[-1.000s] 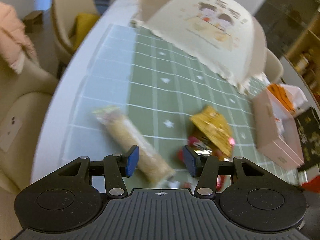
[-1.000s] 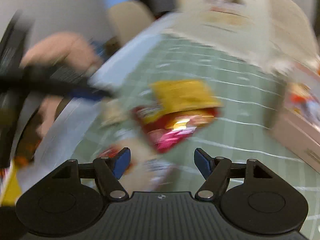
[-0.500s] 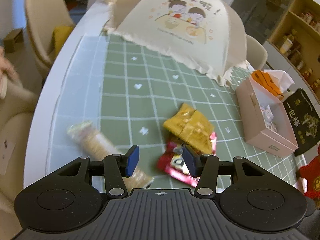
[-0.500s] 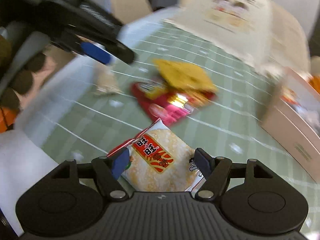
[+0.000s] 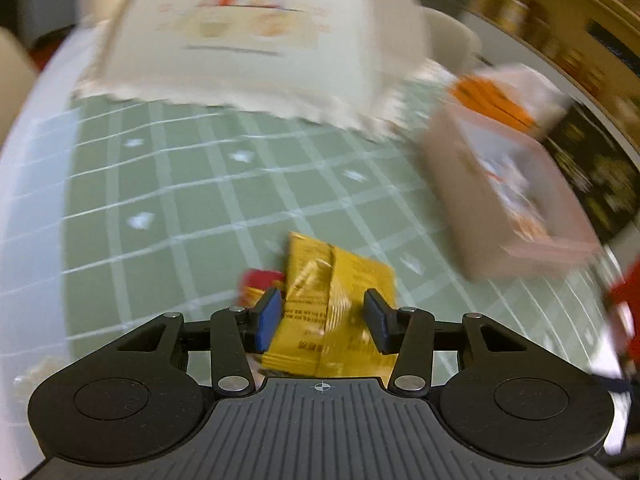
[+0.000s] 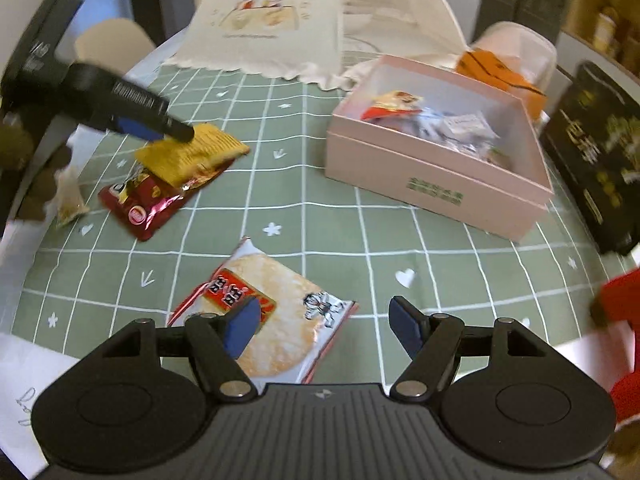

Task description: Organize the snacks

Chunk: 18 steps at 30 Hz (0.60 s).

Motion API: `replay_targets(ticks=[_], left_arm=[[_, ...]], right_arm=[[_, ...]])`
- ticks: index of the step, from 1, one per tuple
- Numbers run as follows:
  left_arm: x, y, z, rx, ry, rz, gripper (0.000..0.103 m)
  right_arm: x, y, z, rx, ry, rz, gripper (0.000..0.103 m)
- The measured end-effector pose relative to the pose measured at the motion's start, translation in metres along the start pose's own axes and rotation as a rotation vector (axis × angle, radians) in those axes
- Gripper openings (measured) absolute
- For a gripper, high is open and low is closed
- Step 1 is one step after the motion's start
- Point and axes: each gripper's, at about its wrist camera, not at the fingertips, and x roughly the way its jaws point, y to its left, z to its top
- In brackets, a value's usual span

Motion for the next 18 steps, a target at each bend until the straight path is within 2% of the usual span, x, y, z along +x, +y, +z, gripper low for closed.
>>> replay_targets(ticks=[1,2,6,9,13,18], left_arm=[[-0.001,-0.008,-0.005,0.034,0.016,-0.019,0.041],[-0.001,-0.016,-0.011,0.066,0.033,-0.035,0.04],[0.002,-0.043,-0.042,0.227,0.101,-0.049,0.038],[-0.004,-0.051,-0.057,0.283,0.109,-0.038,0.038],[-0.012,-0.043,-0.058,0.241,0.108,-0.012,0.037],[-0.016,-0.017,-0.048,0.172,0.086,0.141,0.036]], right_arm=[[0.001,-0.002,-0.001,0.017,0.003,0.011,0.072],[0.004,-0.002,-0.002,0.032,0.008,0.027,0.072],[0.009,0.01,-0.007,0.036,0.024,0.076,0.072],[0.012,0.026,-0.007,-0.012,0.016,0.072,0.072],[0.017,0.039,-0.006,-0.077,0.007,0.038,0.075],[0.02,0.023,-0.004,-0.057,-0.003,-0.027,0.075]])
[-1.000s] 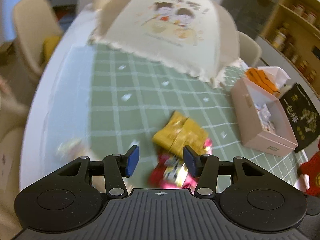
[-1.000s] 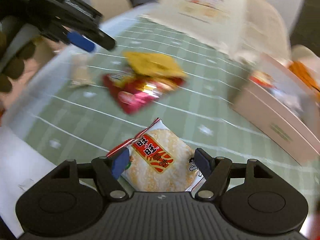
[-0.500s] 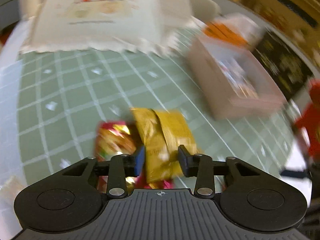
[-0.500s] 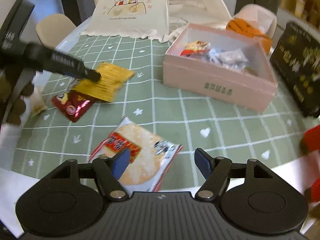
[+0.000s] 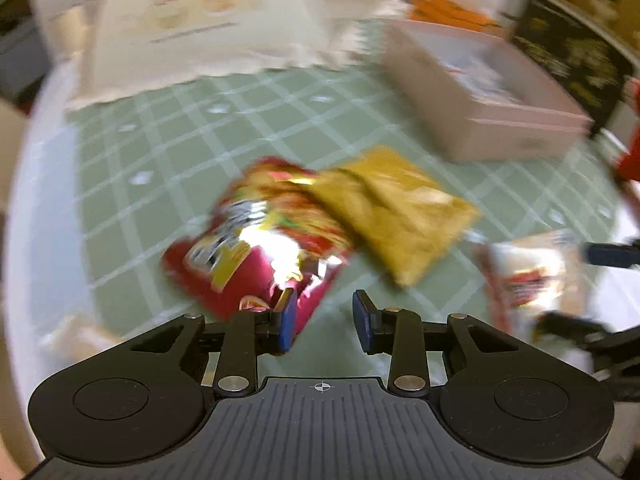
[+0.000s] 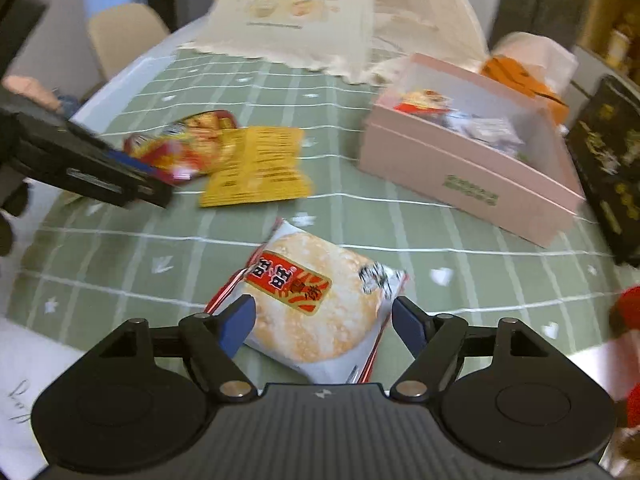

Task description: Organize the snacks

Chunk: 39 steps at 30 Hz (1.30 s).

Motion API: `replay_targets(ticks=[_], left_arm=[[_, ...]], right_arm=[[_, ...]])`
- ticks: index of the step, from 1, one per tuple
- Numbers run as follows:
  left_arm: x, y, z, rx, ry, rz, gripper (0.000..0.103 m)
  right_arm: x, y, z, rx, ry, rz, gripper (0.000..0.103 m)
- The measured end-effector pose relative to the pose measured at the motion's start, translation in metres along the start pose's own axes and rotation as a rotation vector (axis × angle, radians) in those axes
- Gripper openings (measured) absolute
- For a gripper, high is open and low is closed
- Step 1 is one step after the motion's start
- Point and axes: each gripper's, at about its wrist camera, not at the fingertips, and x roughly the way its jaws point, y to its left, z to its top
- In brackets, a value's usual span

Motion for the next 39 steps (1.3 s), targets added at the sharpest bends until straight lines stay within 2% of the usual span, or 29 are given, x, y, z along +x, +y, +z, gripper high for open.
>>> replay_targets(ticks=[2,5,9,12,13,15,17,19,21,23,26,29,31,33,36,39], left_arm=[[-0.002,0.011,0.006,-0.088,-0.01,0.001,0.036],[-0.006,0.016,0.019,-0.184,-0.044,-0.074,0.036],[0.01,-0.002,0.049,-0.188,-0.067,-0.12,0.037],[0.036,-0.017,0.069,-0.17,-0.058,-0.116,0.037],[0.044,-0.023,0.072,-0.149,-0.052,-0.117,0.041],[0.045,-0.037,0.074,-0.057,-0.072,-0.109,0.041],[0.044,-0.051,0.069,0.039,-0.063,-0.164,0.041],[0.037,-0.064,0.056,0.143,-0.055,-0.222,0.041],[0.027,-0.073,0.04,0.24,-0.062,-0.235,0.041],[0.016,-0.073,0.025,0.286,-0.06,-0.245,0.042],[0.003,-0.06,0.009,0.247,-0.056,-0.211,0.042],[-0.008,-0.038,0.006,0.127,-0.055,-0.158,0.039],[-0.016,-0.021,0.004,0.009,-0.053,-0.183,0.039],[-0.024,-0.014,0.004,-0.041,-0.054,-0.205,0.039],[-0.03,-0.033,0.005,-0.005,-0.053,-0.227,0.039],[-0.024,-0.058,0.004,0.057,-0.039,-0.234,0.041]], right_arm=[[0.0,-0.013,-0.001,0.045,0.002,-0.032,0.075],[-0.001,-0.031,-0.003,0.12,0.01,-0.04,0.075],[-0.005,-0.035,-0.007,0.15,0.016,-0.052,0.075],[-0.011,-0.03,-0.009,0.124,0.016,-0.064,0.075],[-0.014,-0.028,-0.01,0.117,0.015,-0.067,0.075],[-0.018,-0.026,-0.012,0.109,0.011,-0.069,0.075],[-0.021,-0.028,-0.014,0.118,0.007,-0.071,0.075],[-0.02,-0.031,-0.016,0.136,0.012,-0.072,0.075],[-0.016,-0.034,-0.018,0.153,0.024,-0.067,0.075],[-0.014,-0.033,-0.019,0.162,0.027,-0.066,0.075],[-0.015,-0.03,-0.017,0.163,0.012,-0.042,0.075],[-0.015,-0.021,-0.013,0.142,-0.005,-0.018,0.075],[-0.012,-0.013,-0.01,0.12,-0.005,-0.002,0.075],[-0.009,-0.004,-0.006,0.079,-0.011,0.011,0.075],[-0.009,0.006,-0.003,0.04,-0.03,0.011,0.075],[-0.013,0.0,-0.003,0.054,-0.037,0.007,0.075]])
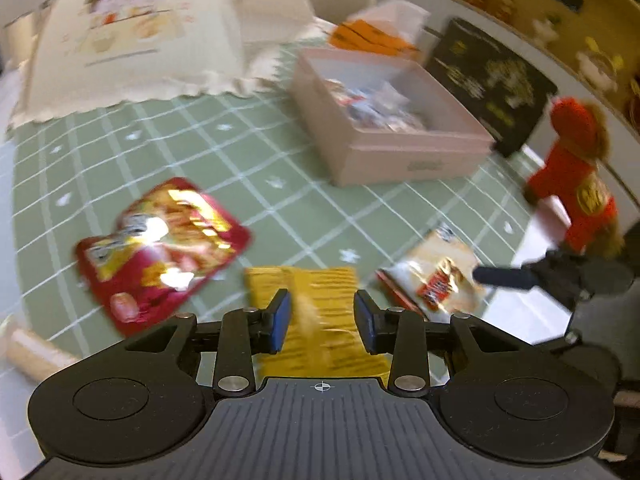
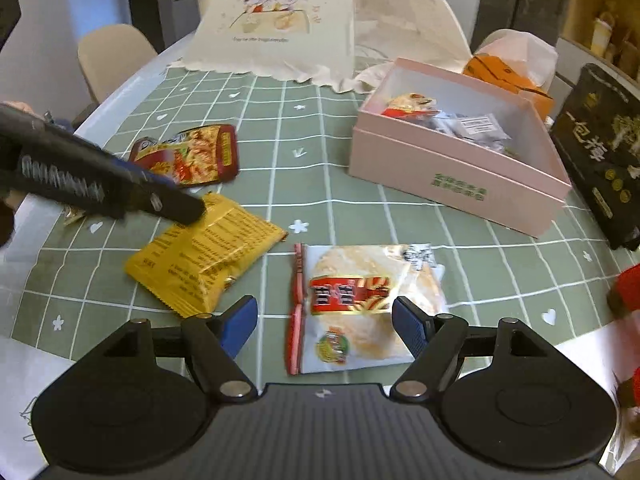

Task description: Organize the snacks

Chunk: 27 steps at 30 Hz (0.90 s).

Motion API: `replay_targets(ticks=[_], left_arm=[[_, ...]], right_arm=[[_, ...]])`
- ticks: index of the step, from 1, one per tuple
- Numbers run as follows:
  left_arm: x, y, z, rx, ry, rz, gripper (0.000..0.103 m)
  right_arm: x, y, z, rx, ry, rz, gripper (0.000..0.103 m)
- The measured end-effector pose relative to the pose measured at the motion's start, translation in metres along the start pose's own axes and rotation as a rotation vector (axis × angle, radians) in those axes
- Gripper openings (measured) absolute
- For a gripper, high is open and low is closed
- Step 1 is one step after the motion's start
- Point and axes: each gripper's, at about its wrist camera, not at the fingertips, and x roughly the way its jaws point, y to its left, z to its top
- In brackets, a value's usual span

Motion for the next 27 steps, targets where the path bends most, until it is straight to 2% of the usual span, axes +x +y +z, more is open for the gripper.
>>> replay_targets(ticks=[3,5,10,12,16,18,22,27], left_arm=[[0.02,-0.021,-0.004,0.077,0.042,0.091,0.042],[0.027,-0.032,-0.007,0.123,0.043,0.123,0.049],[0.038,-0.049,-0.013,0.251,0.076,0.117,0.078],[0.039,-0.049,-0.015,0.269,0.074,0.121,0.079],[0.031,-0.033,-0.015,0.177,0.037,0.164,0.072],[0.028,-0.021,-0.015,0.12,0.039,0.182,0.074],[0.03,0.001,-0.017,0.003,0.071,0.147,0.076],[0.034,-0.001,-0.014,0.004,0.071,0.148,0.077]], right_arm=[[-0.011,-0.018,-0.001,0.037,-0.015,-0.046,0.075],[-0.02,-0.034,-0.003,0.074,-0.03,-0.077,0.075],[-0.027,-0.066,-0.013,0.173,-0.02,-0.114,0.075],[-0.023,-0.07,-0.019,0.195,-0.002,-0.113,0.075],[-0.018,-0.067,-0.025,0.208,0.02,-0.077,0.075],[-0.015,-0.063,-0.028,0.207,0.028,-0.064,0.075],[-0.009,-0.059,-0.033,0.233,0.057,-0.023,0.075],[-0.012,-0.053,-0.032,0.226,0.043,0.011,0.075]])
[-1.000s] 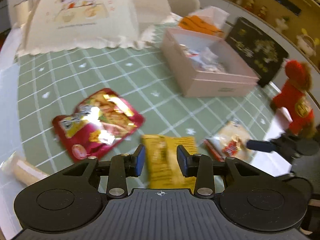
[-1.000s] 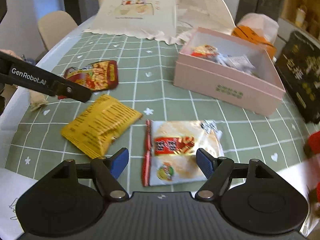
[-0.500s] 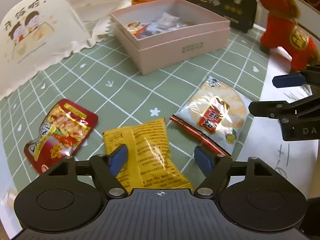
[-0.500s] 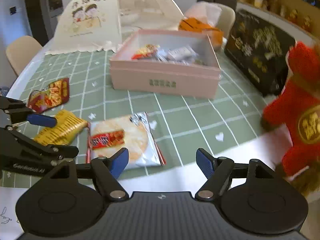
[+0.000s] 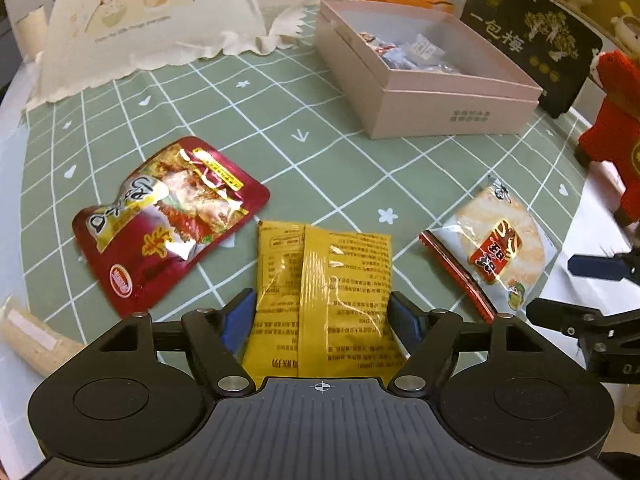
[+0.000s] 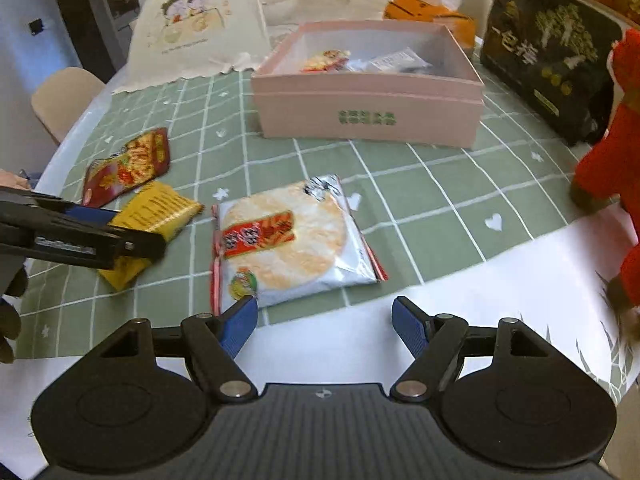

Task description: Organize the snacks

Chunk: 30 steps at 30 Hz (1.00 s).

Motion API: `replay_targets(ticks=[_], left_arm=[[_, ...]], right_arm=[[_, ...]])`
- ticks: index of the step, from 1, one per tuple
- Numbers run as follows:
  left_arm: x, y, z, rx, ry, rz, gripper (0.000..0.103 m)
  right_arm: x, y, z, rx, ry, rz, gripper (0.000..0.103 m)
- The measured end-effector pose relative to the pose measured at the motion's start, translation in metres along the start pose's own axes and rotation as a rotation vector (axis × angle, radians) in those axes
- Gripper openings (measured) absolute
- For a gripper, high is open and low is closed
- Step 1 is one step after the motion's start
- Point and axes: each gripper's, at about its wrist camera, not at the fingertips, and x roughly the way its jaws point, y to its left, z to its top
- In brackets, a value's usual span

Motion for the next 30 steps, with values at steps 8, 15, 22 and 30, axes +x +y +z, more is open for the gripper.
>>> replay_targets(ticks=[8,15,22,30], left_arm=[[0.0,0.002,0.0,-0.02,-0.008,-0.014,0.075],[-0.008,0.02,-0.008,-0.115,-0.009,-0.079,0.074],[-0.009,0.019,-0.013,-0.14,-0.038,-0.074,0.073],[-0.01,0.016,-0.015,-0.12,-0.047,-0.062,0.073]], right_arm=[[0.003,0.027,0.019,-0.123,-0.041,0.018,0.075],[0.011,0.034,0.003,-0.33,-0.037,-0.143,0.075],[-0.002,-0.036,0.015,-0.083,-0.013,-0.186,0.075],[0.024,-0.047,0.055,0.355,0.07,0.196,0.075]])
